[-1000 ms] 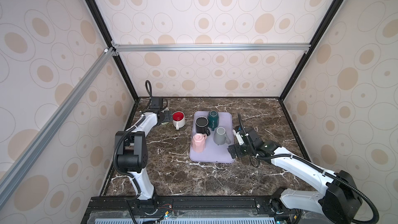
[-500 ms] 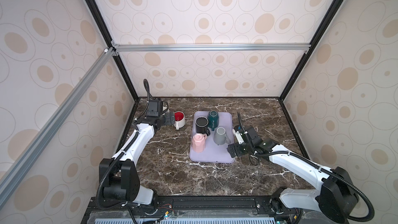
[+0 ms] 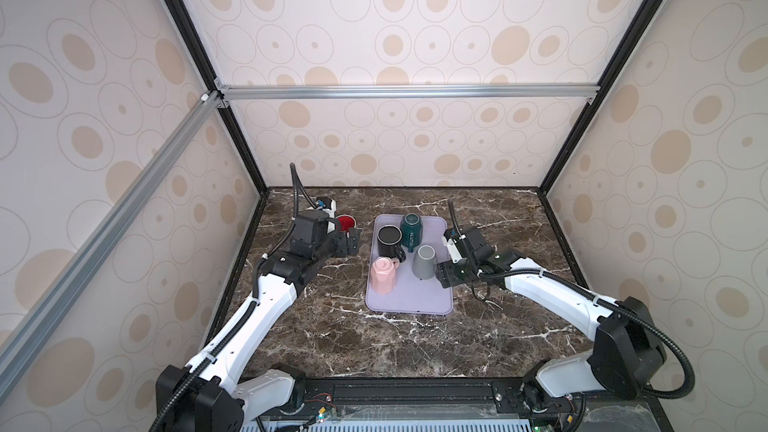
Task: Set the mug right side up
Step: 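Move the right gripper over the upside-down grey mug on the tray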
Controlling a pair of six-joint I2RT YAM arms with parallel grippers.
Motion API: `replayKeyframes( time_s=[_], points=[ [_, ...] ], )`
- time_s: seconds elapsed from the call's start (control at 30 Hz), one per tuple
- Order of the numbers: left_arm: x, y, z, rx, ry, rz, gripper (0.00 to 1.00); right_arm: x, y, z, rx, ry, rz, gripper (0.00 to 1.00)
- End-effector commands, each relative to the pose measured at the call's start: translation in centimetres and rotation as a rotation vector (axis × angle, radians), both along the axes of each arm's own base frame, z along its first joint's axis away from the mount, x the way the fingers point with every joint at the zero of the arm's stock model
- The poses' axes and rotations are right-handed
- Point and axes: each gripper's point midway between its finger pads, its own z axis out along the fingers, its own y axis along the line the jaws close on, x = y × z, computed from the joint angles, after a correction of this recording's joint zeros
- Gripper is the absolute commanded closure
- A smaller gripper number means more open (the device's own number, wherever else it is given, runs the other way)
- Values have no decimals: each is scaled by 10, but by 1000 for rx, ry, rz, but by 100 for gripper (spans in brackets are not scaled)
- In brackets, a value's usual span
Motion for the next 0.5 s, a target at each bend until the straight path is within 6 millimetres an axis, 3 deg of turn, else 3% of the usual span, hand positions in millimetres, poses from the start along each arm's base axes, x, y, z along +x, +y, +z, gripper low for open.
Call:
replayKeyframes(
  time_s=[0.0,0.37,0.47],
  points=[
    [1,4,-3,-10,-33,29,2,-3,-4,0,-18,41,-17,27],
    [-20,-14,-19,-152,-2,-49,2,5,-6,-11,-71,97,-77,34],
    [-24,-11,-24,-170,-9,-32,2,9,-2,-13,-63,112,-82,37]
  ],
)
